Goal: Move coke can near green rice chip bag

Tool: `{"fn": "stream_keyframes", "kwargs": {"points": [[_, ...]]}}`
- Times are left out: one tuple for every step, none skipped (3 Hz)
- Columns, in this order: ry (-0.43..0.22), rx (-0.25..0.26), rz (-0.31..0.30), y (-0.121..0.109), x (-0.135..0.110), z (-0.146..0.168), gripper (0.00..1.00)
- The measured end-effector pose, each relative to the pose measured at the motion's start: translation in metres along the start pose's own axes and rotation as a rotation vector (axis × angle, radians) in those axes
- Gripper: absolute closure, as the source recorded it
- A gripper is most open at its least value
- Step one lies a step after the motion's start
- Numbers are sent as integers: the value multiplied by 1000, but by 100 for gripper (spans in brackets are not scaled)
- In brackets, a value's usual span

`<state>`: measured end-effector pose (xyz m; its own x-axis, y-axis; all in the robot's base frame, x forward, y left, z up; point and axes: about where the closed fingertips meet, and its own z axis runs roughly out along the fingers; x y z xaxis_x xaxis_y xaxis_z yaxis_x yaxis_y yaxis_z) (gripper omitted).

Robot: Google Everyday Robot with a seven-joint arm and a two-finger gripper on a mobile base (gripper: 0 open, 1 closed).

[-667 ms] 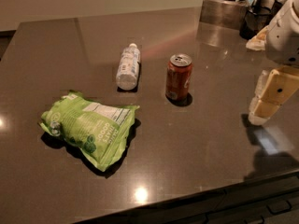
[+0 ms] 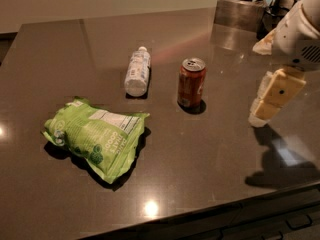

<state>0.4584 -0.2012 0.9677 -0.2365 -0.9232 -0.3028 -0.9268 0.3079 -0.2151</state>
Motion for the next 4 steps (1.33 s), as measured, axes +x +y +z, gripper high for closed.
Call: {"fn": "stream_keyframes", "kwargs": {"points": [[-76, -23, 42, -12, -14, 17, 0], [-186, -23, 114, -26, -30, 31, 0], [-278, -5, 168, -39, -45, 44, 0], [-371, 18, 202, -51, -63, 57, 0]]}}
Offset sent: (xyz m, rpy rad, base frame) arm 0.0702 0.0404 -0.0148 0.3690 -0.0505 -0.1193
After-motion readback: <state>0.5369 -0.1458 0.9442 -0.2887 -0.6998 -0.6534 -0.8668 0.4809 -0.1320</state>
